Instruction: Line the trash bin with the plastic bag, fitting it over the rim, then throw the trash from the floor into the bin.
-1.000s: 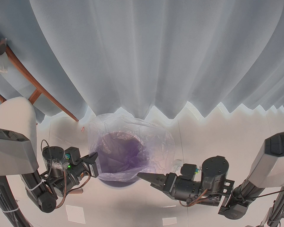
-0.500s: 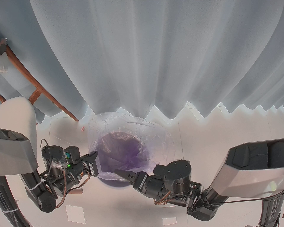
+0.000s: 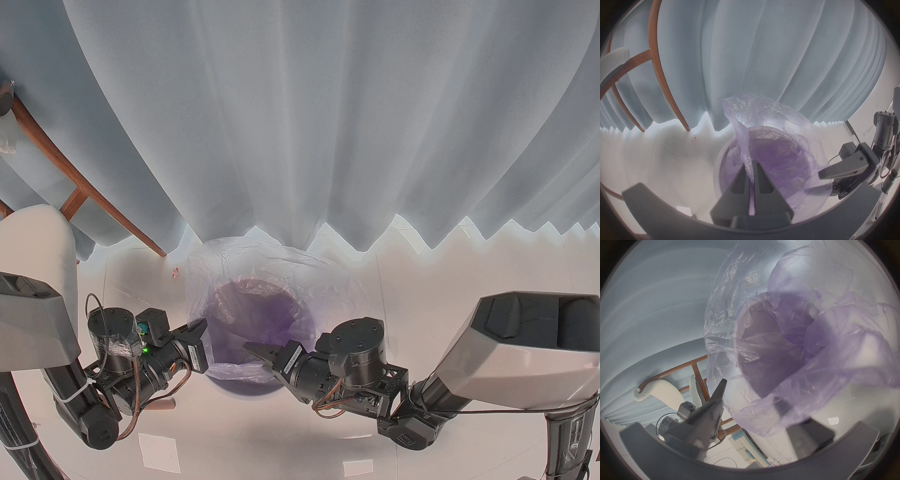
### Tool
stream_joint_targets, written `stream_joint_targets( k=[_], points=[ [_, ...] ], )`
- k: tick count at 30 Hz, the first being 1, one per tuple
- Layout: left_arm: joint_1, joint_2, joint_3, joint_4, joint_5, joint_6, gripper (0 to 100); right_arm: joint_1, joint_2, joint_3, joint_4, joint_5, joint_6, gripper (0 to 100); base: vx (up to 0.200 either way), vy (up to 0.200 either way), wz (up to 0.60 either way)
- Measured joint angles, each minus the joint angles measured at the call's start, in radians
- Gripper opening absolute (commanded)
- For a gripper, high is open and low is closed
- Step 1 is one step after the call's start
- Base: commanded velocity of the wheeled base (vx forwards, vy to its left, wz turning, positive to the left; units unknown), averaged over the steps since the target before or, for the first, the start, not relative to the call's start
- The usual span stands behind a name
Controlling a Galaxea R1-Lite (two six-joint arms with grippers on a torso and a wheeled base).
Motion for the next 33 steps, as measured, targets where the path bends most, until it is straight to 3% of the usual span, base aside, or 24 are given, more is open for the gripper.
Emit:
stream_joint_targets(
  k=[6,7,14,20,29,33],
  points=[
    [-0.002,0.000,0.004,0.000,0.001,0.001,0,-0.001,0.000,0.001,0.001,-0.002,0.000,0,0.000,0.000,0.00],
    [-0.003,0.000,0.005,0.000,0.001,0.001,100,-0.001,0.000,0.002,0.001,-0.003,0.000,0,0.000,0.000,0.00],
    [0.002,-0.010,-0.018,-0.005,-0.003,-0.001,100,-0.001,0.002,0.019,-0.001,-0.003,-0.021,0,0.000,0.000,0.00],
    [0.016,-0.069,-0.055,0.016,-0.030,-0.005,100,0.000,0.010,0.063,-0.012,-0.003,-0.147,0,0.000,0.000,0.00],
    [0.056,-0.243,-0.065,0.308,-0.094,-0.006,100,0.001,0.013,0.146,-0.091,-0.005,-0.242,0,0.000,0.000,0.00],
    [0.093,-0.301,-0.071,0.393,-0.128,-0.006,100,0.003,0.007,0.200,-0.151,-0.005,-0.328,0,0.000,0.000,0.00]
  ],
)
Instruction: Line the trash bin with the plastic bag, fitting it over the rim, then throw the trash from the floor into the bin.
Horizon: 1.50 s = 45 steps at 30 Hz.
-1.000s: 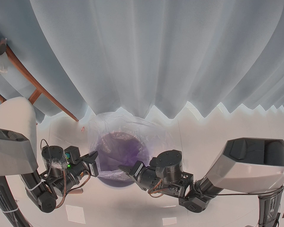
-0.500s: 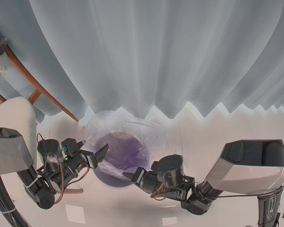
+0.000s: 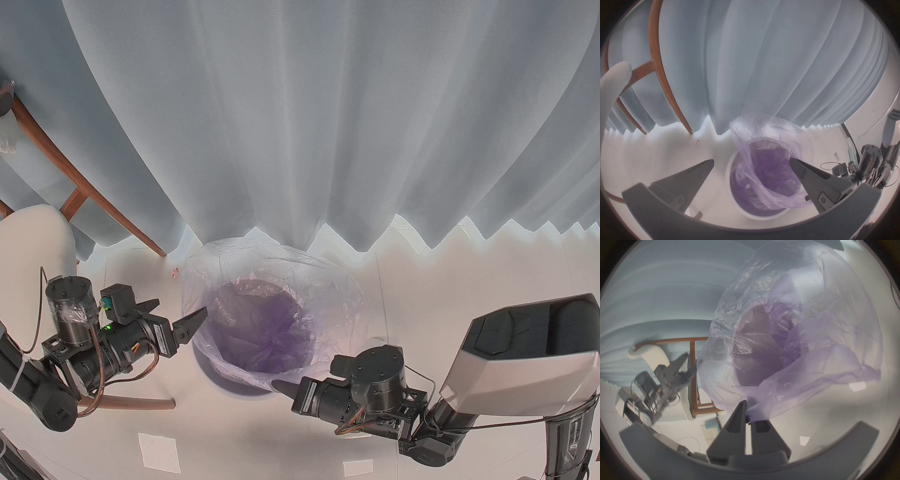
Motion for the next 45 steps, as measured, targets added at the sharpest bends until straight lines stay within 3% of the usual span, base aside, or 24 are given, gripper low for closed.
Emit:
stream_joint_targets(
  k=[9,16,22,28,39,40,45],
  points=[
    [0.054,-0.040,-0.009,0.019,-0.074,0.006,100,0.003,-0.002,0.154,-0.122,0.002,-0.231,0,0.000,0.000,0.00],
    [0.067,-0.019,-0.071,0.054,-0.121,0.015,100,0.010,-0.011,0.205,-0.136,0.002,-0.267,0,0.000,0.000,0.00],
    [0.073,0.004,-0.214,0.297,-0.169,0.053,100,0.018,-0.047,0.238,-0.137,0.002,-0.288,0,0.000,0.000,0.00],
    [0.068,0.022,-0.356,0.500,-0.269,0.076,100,0.023,-0.075,0.260,-0.164,0.001,-0.297,0,0.000,0.000,0.00],
    [0.011,0.130,-0.420,0.501,-0.250,0.081,100,0.026,-0.083,0.280,-0.181,0.000,-0.299,0,0.000,0.000,0.00],
    [0.010,0.144,-0.425,0.494,-0.235,0.081,0,0.027,-0.083,0.279,-0.181,0.000,-0.299,0,0.000,0.000,0.00],
    [0.009,0.203,-0.444,0.416,-0.202,0.074,0,0.028,-0.082,0.276,-0.181,0.000,-0.299,0,0.000,0.000,0.00]
  ],
)
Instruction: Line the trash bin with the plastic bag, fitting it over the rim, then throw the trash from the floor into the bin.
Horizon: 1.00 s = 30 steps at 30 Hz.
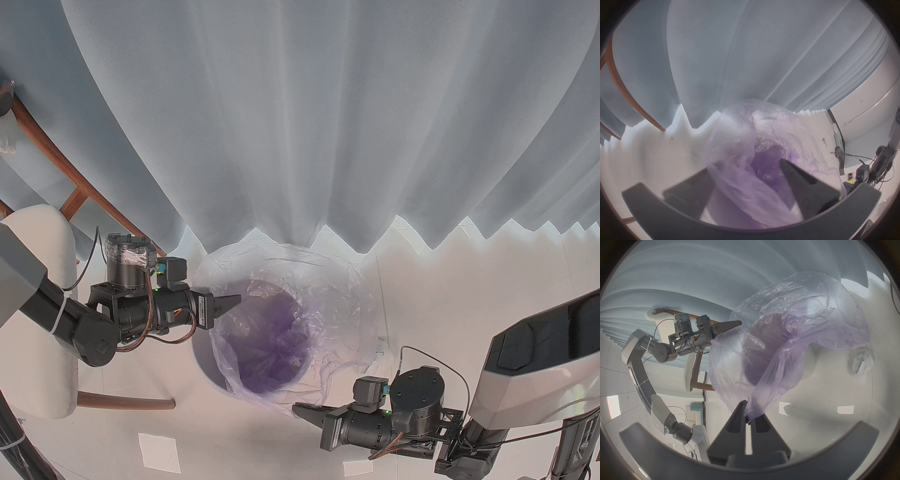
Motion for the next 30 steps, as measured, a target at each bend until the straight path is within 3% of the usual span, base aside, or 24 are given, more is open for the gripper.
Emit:
stream_joint_targets(
  k=[7,13,25,30],
  points=[
    [0.061,0.040,-0.005,-0.064,0.007,-0.006,0,-0.013,-0.001,0.001,-0.036,-0.004,-0.001,0,0.000,0.000,0.00],
    [0.110,0.000,0.090,-0.067,0.004,-0.031,0,-0.064,-0.002,0.000,-0.081,-0.004,-0.015,0,0.000,0.000,0.00],
    [0.166,-0.201,0.384,-0.067,0.004,-0.047,0,-0.260,0.019,-0.135,-0.095,0.004,-0.073,0,0.000,0.000,0.00],
    [0.194,-0.230,0.417,-0.071,0.003,-0.047,0,-0.310,0.038,-0.202,-0.095,0.006,-0.093,0,0.000,0.000,0.00]
  ],
)
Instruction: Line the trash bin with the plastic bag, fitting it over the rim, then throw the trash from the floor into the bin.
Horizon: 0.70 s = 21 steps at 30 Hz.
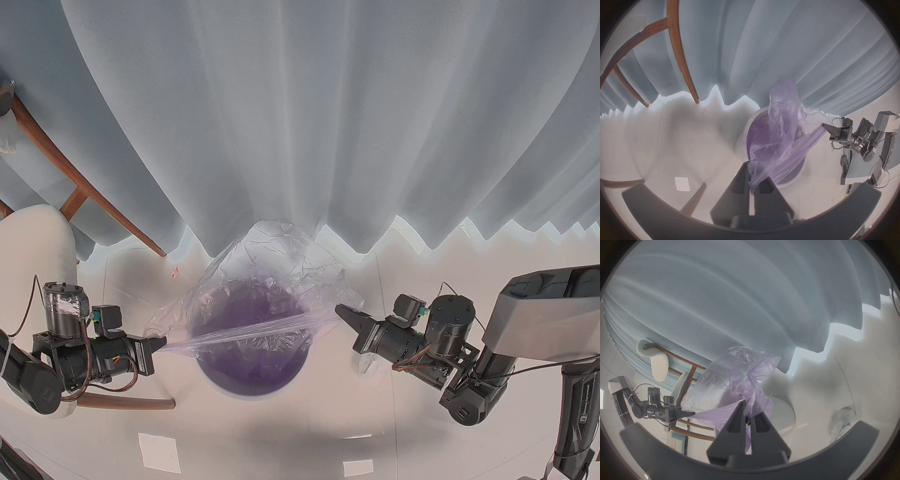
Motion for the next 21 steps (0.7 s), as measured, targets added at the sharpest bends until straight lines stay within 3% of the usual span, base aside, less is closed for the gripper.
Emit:
stream_joint_targets(
  k=[8,15,21],
  points=[
    [0.016,0.020,0.034,0.000,0.002,0.007,0,-0.003,0.007,0.035,0.000,-0.004,-0.018,0,0.000,0.000,0.00],
    [0.013,0.081,0.104,-0.011,0.023,0.046,0,0.057,0.030,0.147,-0.001,-0.006,-0.011,0,0.000,0.000,0.00],
    [0.005,0.165,0.180,-0.118,0.041,0.092,0,0.118,0.089,0.207,-0.001,-0.006,-0.010,0,0.000,0.000,0.00]
  ],
)
